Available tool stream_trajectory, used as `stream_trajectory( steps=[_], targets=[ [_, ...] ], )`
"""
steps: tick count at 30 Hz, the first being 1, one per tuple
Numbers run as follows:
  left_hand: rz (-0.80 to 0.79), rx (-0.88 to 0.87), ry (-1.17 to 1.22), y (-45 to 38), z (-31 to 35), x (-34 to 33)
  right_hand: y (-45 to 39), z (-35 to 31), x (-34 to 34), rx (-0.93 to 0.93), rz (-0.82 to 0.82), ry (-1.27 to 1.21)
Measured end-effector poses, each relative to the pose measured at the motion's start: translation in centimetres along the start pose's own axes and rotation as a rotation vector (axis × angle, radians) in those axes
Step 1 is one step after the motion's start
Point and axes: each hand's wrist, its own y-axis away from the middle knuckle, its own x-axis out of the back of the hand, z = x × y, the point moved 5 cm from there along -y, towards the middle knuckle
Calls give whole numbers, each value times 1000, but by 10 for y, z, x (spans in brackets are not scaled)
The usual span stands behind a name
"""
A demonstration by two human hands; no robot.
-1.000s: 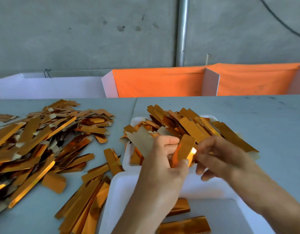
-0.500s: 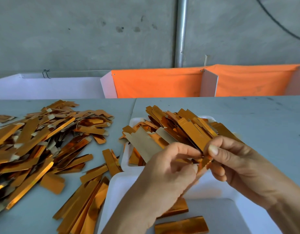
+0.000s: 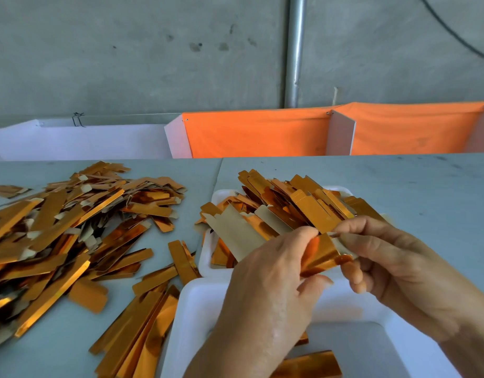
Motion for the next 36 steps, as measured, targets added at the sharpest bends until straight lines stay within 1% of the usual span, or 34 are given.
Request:
stream_trajectory(
  steps=[2,4,6,9,14,23,26,29,32,36],
  targets=[
    [-28,-9,3,-1,3,0,0,0,-3,-11,-1,-32],
    [-38,20,41,-2,1,2,0,1,-4,-13,1,-38],
    [-55,86,149,-3,-5,1,0,2,-4,-8,4,-23],
    [-104,157,311,-3,-11,-1,-1,1,-4,28,-32,8],
    [-123,175,351,-2,-15,-3,0,-5,-5,117,-65,125],
    [-43,22,184,-4,-13,2,5,-11,-7,153,-95,200],
    [-61,-44,139,-4,-10,2,5,-10,-7,155,-73,221],
    [-93,-125,111,-3,-1,1,4,-8,-4,136,-65,173],
    [-114,-137,142,-3,5,1,3,-8,-2,123,-76,139],
    [-121,-128,159,-3,7,1,3,-6,0,111,-60,163]
  ],
)
